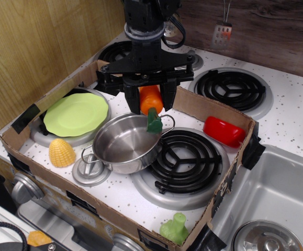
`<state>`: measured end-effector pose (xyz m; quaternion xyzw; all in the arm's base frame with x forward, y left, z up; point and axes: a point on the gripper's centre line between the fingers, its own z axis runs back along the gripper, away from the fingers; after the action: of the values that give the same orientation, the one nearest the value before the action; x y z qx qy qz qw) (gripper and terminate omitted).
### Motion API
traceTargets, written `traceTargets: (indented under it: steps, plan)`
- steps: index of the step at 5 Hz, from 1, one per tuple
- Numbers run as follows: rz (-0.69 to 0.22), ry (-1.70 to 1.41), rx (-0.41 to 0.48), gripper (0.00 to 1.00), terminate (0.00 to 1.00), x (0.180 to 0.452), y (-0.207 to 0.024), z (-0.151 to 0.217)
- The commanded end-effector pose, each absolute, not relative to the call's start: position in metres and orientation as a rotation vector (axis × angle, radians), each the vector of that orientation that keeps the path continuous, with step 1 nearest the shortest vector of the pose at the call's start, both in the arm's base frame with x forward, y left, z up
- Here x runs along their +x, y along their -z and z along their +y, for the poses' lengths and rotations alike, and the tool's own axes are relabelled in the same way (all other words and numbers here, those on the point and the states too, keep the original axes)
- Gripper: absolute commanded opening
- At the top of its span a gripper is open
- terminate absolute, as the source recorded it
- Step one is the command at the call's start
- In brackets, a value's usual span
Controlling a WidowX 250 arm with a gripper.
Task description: Take carrot off plate
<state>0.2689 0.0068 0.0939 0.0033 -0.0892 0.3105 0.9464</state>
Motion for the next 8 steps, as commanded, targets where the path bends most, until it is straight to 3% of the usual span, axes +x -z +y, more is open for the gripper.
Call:
traceTargets:
  steps: [1,2,4,5,8]
  plan:
    - [-0.258,-0.529,-0.012,0.00,0.00,0.297,-0.084,-0.015]
    - [-0.289,-0.499,-0.023,0.00,0.00,0.301,-0.071,-0.031]
    - [-0.236,-0.507,-0.100,0.00,0.00,0.305,-0.065,-0.044]
    - [-0.246,-0.503,-0.094,1.00,0.00,0.302,-0.063,-0.043]
    - [-0.221,-0.513,-0.090,1.00,0.00,0.303,-0.084,-0.046]
